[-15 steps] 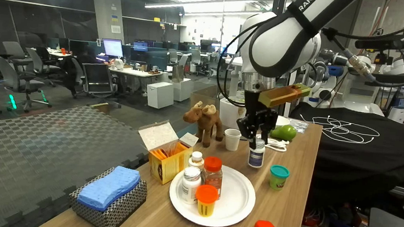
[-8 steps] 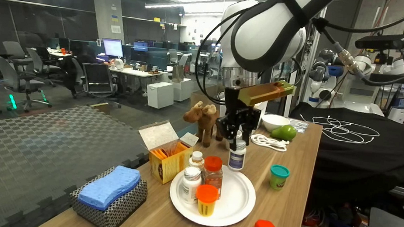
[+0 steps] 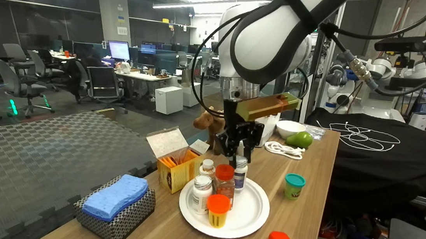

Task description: Place the containers and orange plush toy on the white plate

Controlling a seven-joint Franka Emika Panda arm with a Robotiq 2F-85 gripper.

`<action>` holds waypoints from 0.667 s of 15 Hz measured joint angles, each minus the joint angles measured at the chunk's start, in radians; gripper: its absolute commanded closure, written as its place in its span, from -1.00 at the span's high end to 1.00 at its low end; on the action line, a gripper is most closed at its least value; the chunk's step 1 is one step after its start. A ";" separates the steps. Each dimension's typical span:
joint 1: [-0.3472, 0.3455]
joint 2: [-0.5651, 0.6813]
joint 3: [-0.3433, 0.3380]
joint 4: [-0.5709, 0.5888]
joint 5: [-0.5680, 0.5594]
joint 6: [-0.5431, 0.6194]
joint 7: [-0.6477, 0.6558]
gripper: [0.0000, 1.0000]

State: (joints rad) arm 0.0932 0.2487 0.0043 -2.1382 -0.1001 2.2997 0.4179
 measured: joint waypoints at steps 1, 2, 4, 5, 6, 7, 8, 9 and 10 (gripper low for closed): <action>0.002 0.012 0.001 0.003 0.012 0.006 0.004 -0.59; 0.004 0.026 0.001 0.008 0.024 0.011 0.009 -0.59; 0.008 0.052 0.002 0.017 0.041 0.027 0.021 -0.59; 0.010 0.057 0.002 0.025 0.043 0.033 0.033 -0.59; 0.012 0.062 0.002 0.031 0.044 0.038 0.044 -0.59; 0.014 0.066 0.002 0.036 0.044 0.047 0.054 -0.56; 0.016 0.069 0.001 0.040 0.044 0.053 0.062 0.41; 0.017 0.072 0.001 0.042 0.044 0.063 0.069 0.42; 0.018 0.073 0.001 0.042 0.044 0.075 0.074 0.56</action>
State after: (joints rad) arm 0.1108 0.3218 0.0049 -2.0961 -0.0562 2.3748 0.4916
